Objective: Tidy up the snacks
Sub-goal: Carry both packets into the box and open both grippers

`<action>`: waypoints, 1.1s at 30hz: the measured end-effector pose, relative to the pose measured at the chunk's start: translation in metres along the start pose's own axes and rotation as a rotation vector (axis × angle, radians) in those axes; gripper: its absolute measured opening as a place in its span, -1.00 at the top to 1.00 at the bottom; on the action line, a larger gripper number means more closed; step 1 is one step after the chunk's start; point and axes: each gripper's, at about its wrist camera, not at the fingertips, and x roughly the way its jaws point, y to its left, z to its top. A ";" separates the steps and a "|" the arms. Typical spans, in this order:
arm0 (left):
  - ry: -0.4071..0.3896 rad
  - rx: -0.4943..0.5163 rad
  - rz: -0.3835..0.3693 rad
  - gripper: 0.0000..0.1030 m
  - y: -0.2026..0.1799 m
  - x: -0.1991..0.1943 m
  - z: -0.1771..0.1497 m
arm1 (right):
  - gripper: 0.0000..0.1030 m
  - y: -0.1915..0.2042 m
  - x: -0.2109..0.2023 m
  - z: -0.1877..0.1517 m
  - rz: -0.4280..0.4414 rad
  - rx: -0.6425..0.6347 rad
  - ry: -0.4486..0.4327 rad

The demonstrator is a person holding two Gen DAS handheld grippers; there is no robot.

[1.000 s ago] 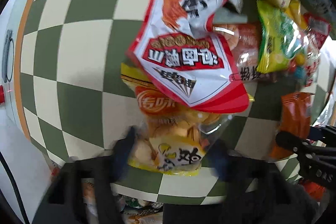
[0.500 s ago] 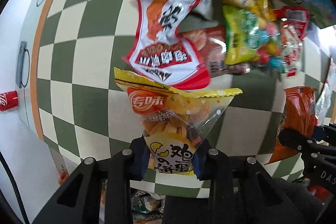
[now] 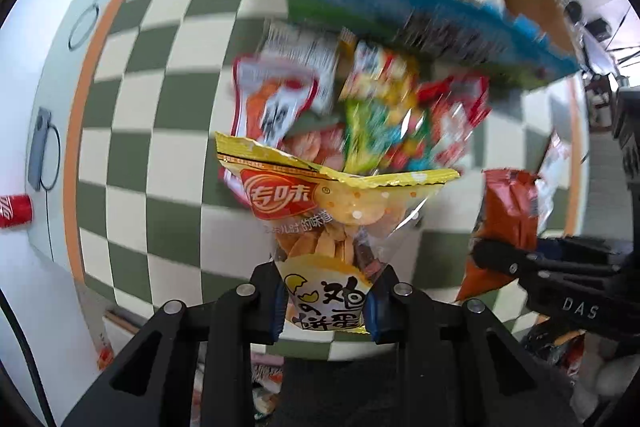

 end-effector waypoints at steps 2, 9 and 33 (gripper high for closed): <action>-0.036 0.015 -0.021 0.48 0.004 -0.007 0.010 | 0.16 -0.004 -0.022 0.001 0.032 0.009 -0.032; -0.169 0.080 -0.069 0.48 -0.021 -0.070 0.097 | 0.16 -0.013 -0.144 0.044 0.117 0.054 -0.222; 0.099 0.107 -0.003 0.46 -0.053 0.046 0.331 | 0.16 -0.086 -0.173 0.307 -0.199 0.227 -0.305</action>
